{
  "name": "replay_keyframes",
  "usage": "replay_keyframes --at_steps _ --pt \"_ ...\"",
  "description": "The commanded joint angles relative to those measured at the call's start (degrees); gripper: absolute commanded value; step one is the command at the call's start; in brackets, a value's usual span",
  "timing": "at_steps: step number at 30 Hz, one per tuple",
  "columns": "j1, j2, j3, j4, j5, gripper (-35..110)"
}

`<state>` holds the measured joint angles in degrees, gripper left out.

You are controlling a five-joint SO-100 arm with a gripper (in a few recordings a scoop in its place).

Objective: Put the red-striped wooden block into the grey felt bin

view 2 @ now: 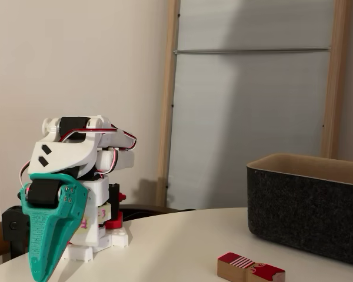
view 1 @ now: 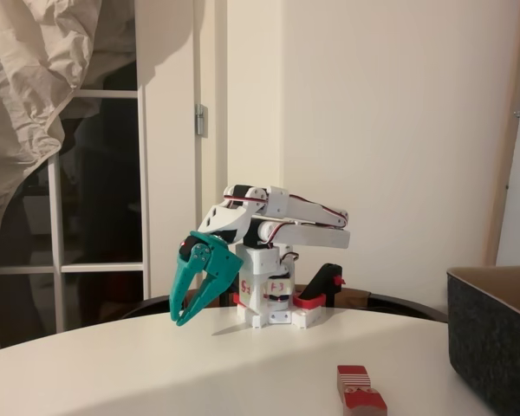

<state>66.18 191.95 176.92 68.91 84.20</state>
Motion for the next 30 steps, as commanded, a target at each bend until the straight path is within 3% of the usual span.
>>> replay_keyframes --at_steps 1,18,30 --pt "-0.1 1.8 1.1 -0.1 0.8 0" --pt "-0.4 1.8 1.1 -0.5 3.6 1" --pt "-0.4 1.8 -2.8 -19.2 8.0 0"
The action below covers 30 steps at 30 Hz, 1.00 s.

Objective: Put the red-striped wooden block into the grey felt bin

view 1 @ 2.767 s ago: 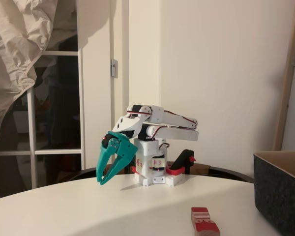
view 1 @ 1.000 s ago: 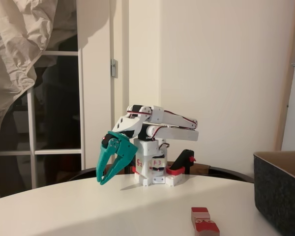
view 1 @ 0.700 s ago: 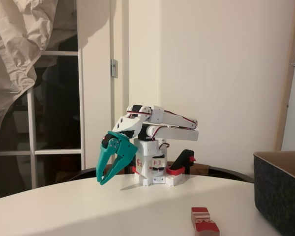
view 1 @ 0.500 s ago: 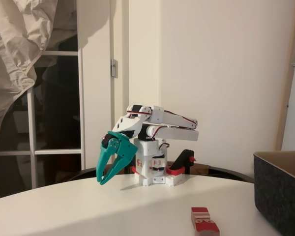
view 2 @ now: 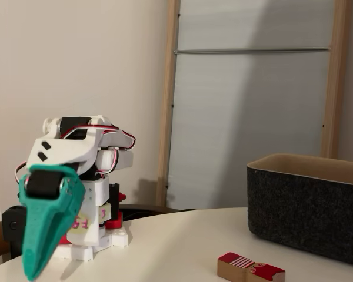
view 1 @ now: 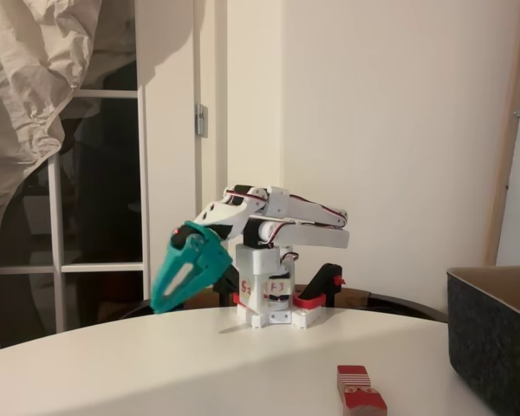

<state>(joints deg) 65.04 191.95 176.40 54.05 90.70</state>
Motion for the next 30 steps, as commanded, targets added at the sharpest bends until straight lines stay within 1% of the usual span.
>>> replay_keyframes --at_steps 1,8,10,17,24,27,30 --pt "0.6 1.8 -2.5 -6.8 1.7 0" --pt "0.6 1.7 -2.5 -24.9 3.3 0" --pt "0.2 1.7 -2.8 -28.1 4.9 0" --pt "-3.1 0.4 -11.4 -28.3 9.5 0" --pt "-4.2 -10.8 -26.3 -28.2 12.5 0" --pt "-4.4 -17.7 -33.5 -28.2 11.3 0" --pt "-4.8 -24.3 -39.7 -28.2 4.7 0"
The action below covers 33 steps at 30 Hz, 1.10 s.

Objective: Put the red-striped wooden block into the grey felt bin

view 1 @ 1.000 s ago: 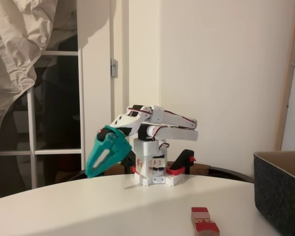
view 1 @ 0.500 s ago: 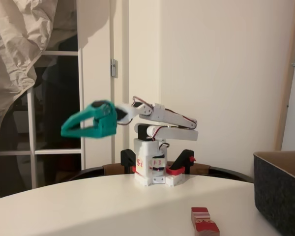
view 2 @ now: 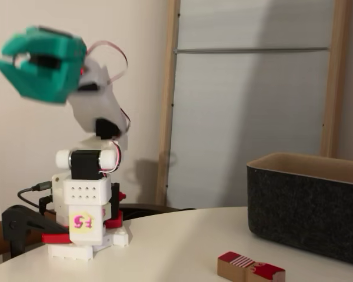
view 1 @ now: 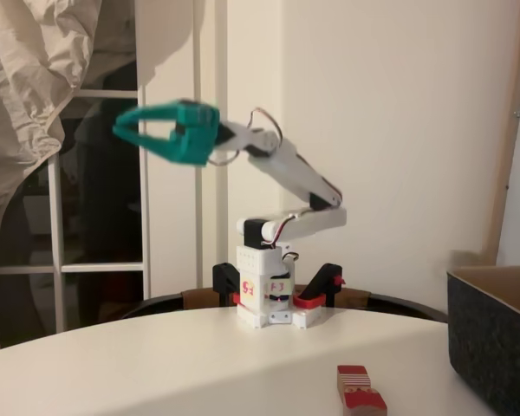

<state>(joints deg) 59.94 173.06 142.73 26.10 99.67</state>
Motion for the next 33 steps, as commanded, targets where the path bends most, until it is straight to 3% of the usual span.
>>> replay_keyframes --at_steps 1,7,18,24,33 --pt "0.2 -7.6 -7.8 -0.3 -7.7 0" --pt "-1.4 -18.5 -14.0 -0.3 -29.9 0" --pt "-10.5 -31.6 -19.0 1.3 -32.1 0" --pt "-13.4 -33.7 -19.1 4.0 -46.2 0" --pt "-14.9 -39.4 -21.6 19.3 -61.9 0"
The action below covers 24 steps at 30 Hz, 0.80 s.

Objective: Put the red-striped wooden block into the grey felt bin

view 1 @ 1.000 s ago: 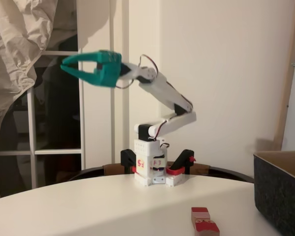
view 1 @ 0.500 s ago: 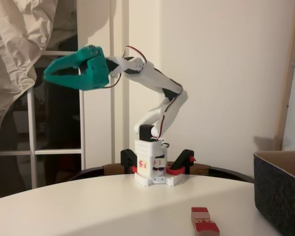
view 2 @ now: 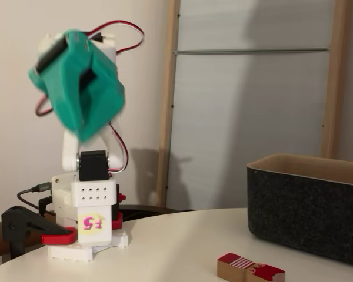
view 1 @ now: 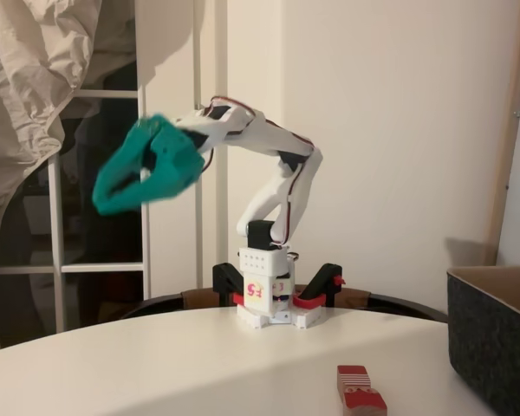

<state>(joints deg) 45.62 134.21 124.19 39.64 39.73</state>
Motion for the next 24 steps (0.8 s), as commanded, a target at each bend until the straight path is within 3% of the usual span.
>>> replay_keyframes --at_steps 1,13,24 --pt "-1.0 -1.1 -3.7 7.6 -2.1 0" --pt "-5.8 -7.8 -20.0 32.0 10.0 0" --pt "-11.5 -8.0 -29.4 36.1 27.1 4"
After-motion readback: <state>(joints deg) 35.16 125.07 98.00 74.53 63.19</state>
